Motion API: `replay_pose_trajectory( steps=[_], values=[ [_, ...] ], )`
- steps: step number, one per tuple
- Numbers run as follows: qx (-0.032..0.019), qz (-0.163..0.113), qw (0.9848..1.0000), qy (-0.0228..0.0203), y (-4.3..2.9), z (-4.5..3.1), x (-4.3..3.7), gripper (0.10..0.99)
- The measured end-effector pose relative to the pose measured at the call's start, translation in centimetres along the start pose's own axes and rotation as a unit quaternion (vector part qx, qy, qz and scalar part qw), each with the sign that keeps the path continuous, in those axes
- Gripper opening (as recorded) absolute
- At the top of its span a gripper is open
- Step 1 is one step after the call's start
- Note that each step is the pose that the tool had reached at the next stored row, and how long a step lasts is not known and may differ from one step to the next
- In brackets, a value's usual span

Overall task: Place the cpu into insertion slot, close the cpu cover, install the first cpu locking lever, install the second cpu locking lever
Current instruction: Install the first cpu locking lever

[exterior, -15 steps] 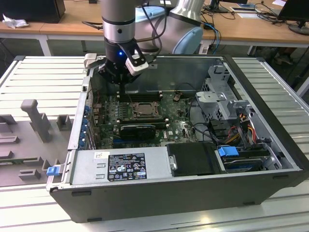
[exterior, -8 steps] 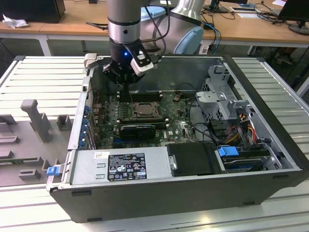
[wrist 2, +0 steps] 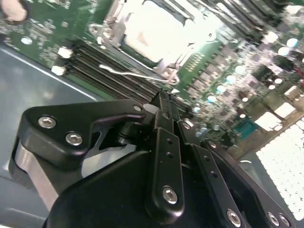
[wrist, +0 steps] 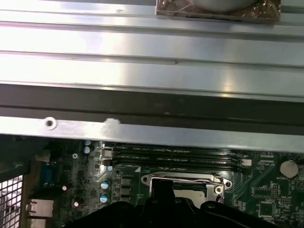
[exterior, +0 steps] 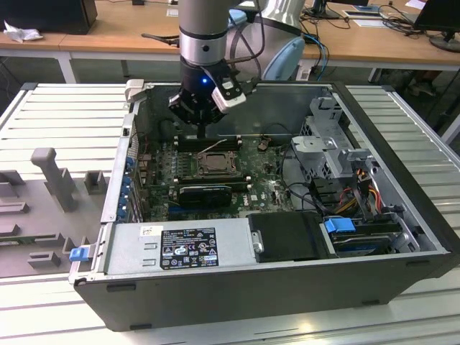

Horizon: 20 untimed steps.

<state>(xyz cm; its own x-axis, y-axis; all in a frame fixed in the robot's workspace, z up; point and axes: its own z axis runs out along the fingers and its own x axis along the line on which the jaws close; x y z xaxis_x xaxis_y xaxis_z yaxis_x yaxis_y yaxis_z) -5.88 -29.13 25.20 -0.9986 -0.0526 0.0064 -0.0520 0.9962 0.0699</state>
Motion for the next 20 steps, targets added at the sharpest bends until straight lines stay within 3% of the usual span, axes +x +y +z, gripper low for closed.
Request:
replay_pose_trajectory(
  steps=[2,3,8,9,11,14,20],
  values=[
    [-0.0124,0.0,0.9999,-0.0006,-0.04,0.03,-0.43,0.106],
    [-0.0131,-0.001,0.9999,-0.0007,-0.05,0.15,-0.48,0.106],
    [-0.0123,-0.023,0.9997,0.0013,-0.1,1.21,-0.79,0.106],
    [-0.0119,-0.025,0.9996,0.0015,-0.09,1.39,-0.98,0.106],
    [-0.0118,-0.026,0.9996,0.0016,-0.11,1.86,-2.19,0.106],
    [-0.0118,-0.028,0.9995,0.0017,-0.01,2.23,-2.97,0.106],
    [-0.0118,-0.029,0.9995,0.0018,0.07,2.76,-3.46,0.106]
  ],
)
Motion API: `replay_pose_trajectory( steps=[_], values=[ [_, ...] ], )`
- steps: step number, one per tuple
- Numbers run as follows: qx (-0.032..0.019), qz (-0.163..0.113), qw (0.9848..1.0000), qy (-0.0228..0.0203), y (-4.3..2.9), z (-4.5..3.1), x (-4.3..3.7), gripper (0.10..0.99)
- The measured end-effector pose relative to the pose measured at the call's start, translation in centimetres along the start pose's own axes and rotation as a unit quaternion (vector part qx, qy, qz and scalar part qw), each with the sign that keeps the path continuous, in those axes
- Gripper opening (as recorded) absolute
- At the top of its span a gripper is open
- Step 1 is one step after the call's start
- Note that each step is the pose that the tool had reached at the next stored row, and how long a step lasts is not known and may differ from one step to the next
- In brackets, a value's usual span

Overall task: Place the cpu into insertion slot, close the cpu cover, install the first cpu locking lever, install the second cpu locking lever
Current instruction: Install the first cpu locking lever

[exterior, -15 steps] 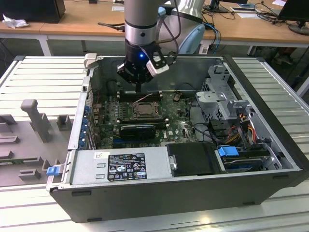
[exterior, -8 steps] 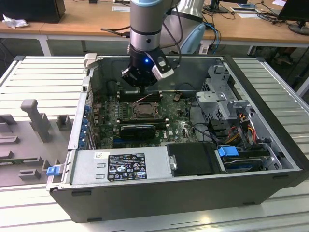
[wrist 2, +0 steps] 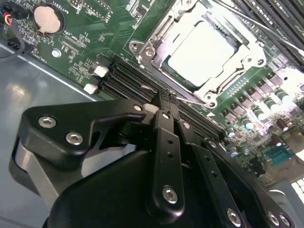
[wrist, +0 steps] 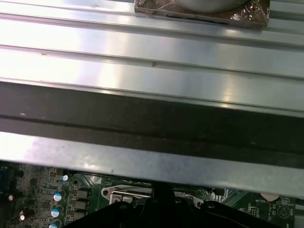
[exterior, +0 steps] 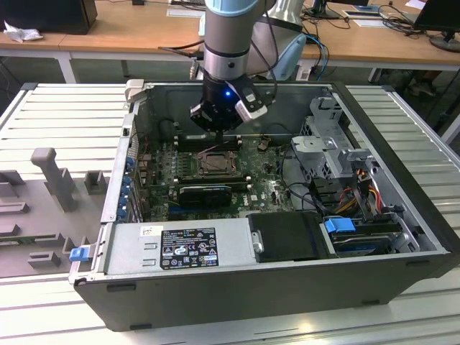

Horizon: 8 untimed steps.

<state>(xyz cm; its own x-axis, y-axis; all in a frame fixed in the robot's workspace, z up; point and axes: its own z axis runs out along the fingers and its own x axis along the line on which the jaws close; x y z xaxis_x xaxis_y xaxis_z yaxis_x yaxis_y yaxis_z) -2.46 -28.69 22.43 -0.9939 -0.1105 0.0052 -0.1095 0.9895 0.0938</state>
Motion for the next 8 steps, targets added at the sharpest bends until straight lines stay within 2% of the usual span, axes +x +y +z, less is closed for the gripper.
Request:
replay_pose_trajectory(
  steps=[4,8],
  values=[
    [0.0,0.0,1.0,-0.0003,-0.04,0.67,-0.13,0.106],
    [0.0,0.01,1.0,-0.0015,-0.09,0.92,-0.41,0.106]
  ],
)
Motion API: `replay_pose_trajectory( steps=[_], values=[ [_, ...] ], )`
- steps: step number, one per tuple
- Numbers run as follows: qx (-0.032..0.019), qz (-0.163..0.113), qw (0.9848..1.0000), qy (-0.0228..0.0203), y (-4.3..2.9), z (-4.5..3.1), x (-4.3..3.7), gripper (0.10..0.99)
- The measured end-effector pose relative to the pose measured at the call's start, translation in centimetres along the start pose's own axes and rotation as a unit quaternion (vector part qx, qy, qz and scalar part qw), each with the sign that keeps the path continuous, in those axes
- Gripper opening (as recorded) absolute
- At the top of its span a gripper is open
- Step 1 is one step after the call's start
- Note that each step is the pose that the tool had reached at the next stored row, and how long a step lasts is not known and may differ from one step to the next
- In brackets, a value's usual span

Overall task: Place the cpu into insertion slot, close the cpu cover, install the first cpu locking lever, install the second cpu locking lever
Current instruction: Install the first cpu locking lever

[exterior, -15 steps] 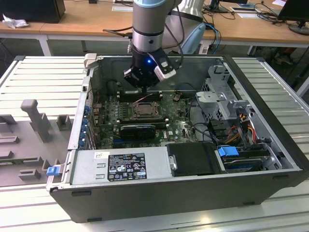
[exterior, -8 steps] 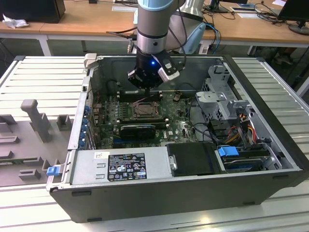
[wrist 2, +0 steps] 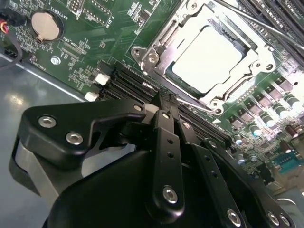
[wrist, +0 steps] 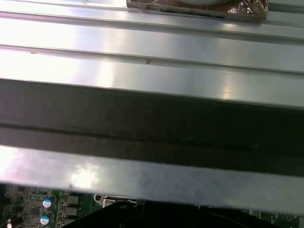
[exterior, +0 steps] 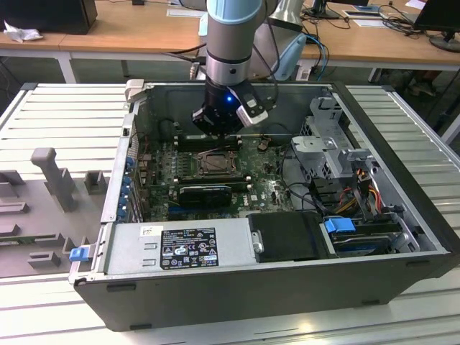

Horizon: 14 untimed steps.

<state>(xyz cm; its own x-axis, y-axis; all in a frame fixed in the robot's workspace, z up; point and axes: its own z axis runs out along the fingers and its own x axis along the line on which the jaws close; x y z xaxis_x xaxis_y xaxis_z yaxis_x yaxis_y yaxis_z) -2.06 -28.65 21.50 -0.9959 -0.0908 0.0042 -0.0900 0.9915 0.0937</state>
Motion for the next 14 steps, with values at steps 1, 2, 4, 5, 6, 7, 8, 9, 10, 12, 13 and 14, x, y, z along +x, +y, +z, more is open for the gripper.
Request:
replay_pose_trajectory(
  steps=[1,2,4,5,6,7,8,9,10,12,13,14],
  values=[
    [0.0,0.0,1.0,-0.0001,0.0,0.04,-0.01,0.106],
    [0.0,0.0,1.0,-0.0001,0.0,0.12,-0.01,0.106],
    [0.0,0.0,1.0,-0.0001,-0.02,0.32,-0.04,0.106],
    [0.0,0.0,1.0,-0.0001,-0.02,0.38,-0.05,0.106],
    [0.0001,0.0,1.0,-0.0001,-0.02,0.44,-0.06,0.106],
    [0.0004,0.0,1.0,-0.0001,-0.01,0.52,-0.07,0.106],
    [0.0006,0.0,1.0,-0.0001,0.01,0.58,-0.09,0.106],
    [0.0008,0.0,1.0,-0.0001,0.02,0.67,-0.12,0.106],
    [0.0008,0.0,1.0,0.0,0.04,0.71,-0.15,0.106],
    [0.0011,0.001,1.0,0.0,0.07,0.81,-0.2,0.106],
    [0.0014,0.001,1.0,0.0,0.08,0.89,-0.23,0.106],
    [0.0023,0.001,1.0,0.0,0.09,0.96,-0.25,0.106]
  ],
)
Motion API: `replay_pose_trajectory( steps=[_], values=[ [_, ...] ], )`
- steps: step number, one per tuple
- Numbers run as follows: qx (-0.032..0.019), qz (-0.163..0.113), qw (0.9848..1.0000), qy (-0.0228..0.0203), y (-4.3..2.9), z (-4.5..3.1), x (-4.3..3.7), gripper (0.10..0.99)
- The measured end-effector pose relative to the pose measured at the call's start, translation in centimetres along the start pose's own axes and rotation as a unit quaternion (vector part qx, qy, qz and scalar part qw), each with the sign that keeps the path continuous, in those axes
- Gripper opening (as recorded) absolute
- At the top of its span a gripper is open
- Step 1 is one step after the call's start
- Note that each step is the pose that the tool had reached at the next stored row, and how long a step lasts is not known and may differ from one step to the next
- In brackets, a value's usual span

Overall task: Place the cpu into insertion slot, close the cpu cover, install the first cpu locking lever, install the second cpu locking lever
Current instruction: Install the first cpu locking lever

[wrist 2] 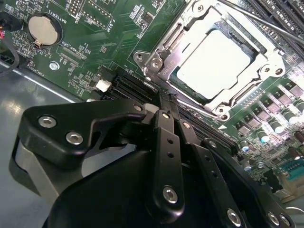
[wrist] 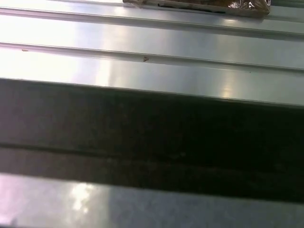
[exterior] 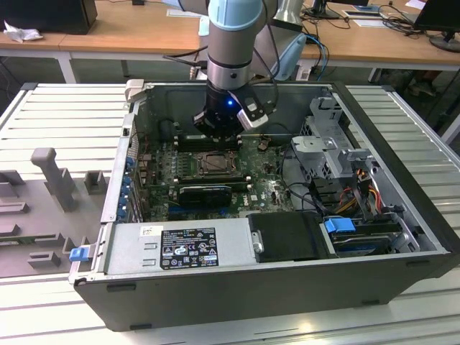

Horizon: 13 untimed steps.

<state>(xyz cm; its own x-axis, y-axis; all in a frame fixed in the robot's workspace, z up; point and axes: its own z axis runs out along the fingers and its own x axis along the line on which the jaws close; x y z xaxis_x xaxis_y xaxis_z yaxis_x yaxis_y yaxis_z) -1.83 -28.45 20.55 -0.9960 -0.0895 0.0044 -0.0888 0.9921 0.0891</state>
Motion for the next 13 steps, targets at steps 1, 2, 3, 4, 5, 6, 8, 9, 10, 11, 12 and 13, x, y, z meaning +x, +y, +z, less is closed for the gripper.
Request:
replay_pose_trajectory(
  steps=[1,2,3,4,5,6,8,9,10,11,12,13],
  values=[
    [0.0009,0.0,1.0,0.0001,0.0,0.03,-0.01,0.106],
    [0.0024,0.0,1.0,0.0002,0.0,0.06,-0.03,0.106],
    [0.0041,0.0,1.0,0.0004,0.0,0.1,-0.04,0.106],
    [0.0055,0.0,1.0,0.0005,0.0,0.11,-0.06,0.106],
    [0.0066,0.0,1.0,0.0006,0.01,0.12,-0.07,0.106],
    [0.0084,0.0,1.0,0.0007,0.01,0.13,-0.08,0.106],
    [0.0104,0.0,0.9999,0.0009,0.02,0.13,-0.09,0.106],
    [0.0114,0.0,0.9999,0.001,0.01,0.14,-0.09,0.106],
    [0.0122,0.0,0.9999,0.0011,0.01,0.17,-0.1,0.106],
    [0.0124,0.0,0.9999,0.0011,0.0,0.24,-0.1,0.106],
    [0.0121,0.0,0.9999,0.001,0.0,0.32,-0.12,0.106],
    [0.0121,0.0,0.9999,0.0011,0.0,0.38,-0.15,0.106]
  ],
)
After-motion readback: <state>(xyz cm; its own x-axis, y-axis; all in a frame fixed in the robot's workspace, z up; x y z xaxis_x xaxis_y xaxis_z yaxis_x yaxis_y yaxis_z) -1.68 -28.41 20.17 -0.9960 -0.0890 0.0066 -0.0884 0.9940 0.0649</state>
